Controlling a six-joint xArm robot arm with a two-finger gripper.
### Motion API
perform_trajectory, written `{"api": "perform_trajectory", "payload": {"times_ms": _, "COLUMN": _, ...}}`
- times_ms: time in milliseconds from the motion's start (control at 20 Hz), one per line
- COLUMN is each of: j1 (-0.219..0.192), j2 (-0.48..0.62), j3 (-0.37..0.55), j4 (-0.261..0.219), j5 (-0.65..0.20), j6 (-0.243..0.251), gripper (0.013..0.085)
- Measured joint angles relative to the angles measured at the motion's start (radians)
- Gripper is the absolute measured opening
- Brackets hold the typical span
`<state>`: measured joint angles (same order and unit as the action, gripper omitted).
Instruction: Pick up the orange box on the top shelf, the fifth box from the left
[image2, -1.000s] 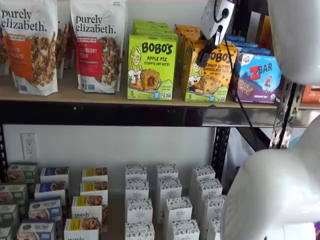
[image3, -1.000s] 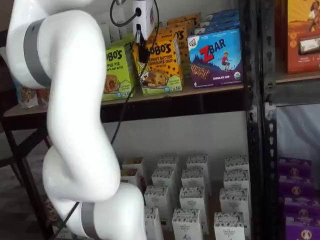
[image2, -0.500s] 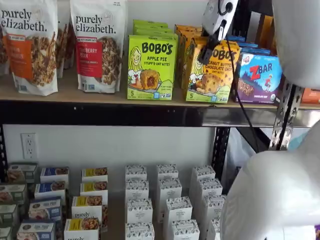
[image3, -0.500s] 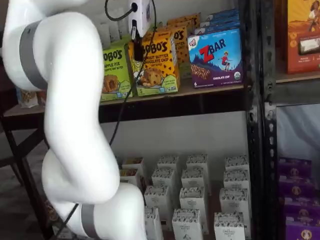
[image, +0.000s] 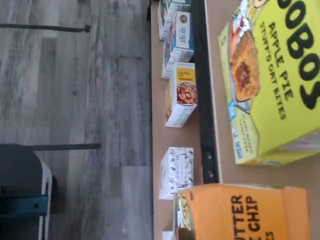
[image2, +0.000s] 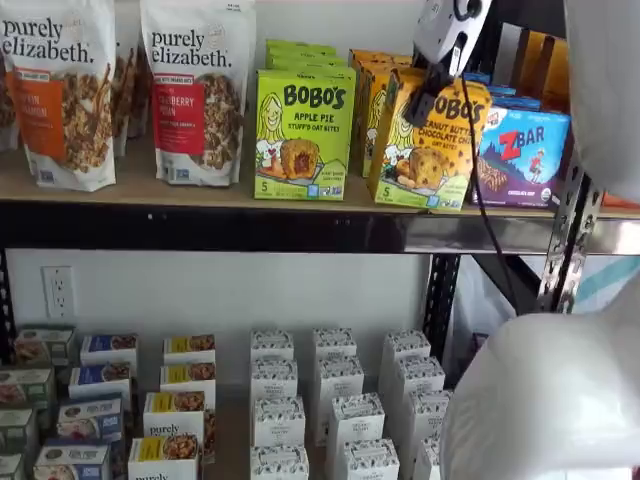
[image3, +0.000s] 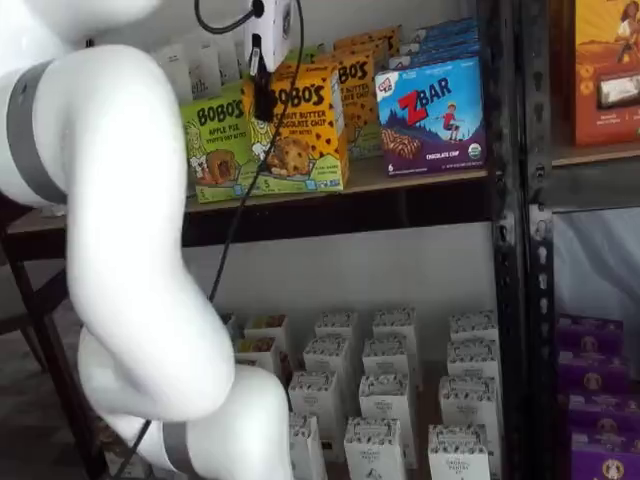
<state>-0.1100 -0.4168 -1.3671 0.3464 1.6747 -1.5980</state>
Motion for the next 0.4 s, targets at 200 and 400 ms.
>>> {"api": "perform_trajectory", "payload": {"times_ms": 200, "j1": -0.011, "j2": -0.052, "j3": 0.031, "j4": 0.001, "j5": 0.031, "j6": -0.004, "gripper": 0.033}}
{"api": "perform_trajectory", "payload": {"times_ms": 400, "j1": -0.032, "j2": -0.098, "j3": 0.063, "j4": 0.003, "j5": 0.059, "j6": -0.018, "gripper": 0.033}}
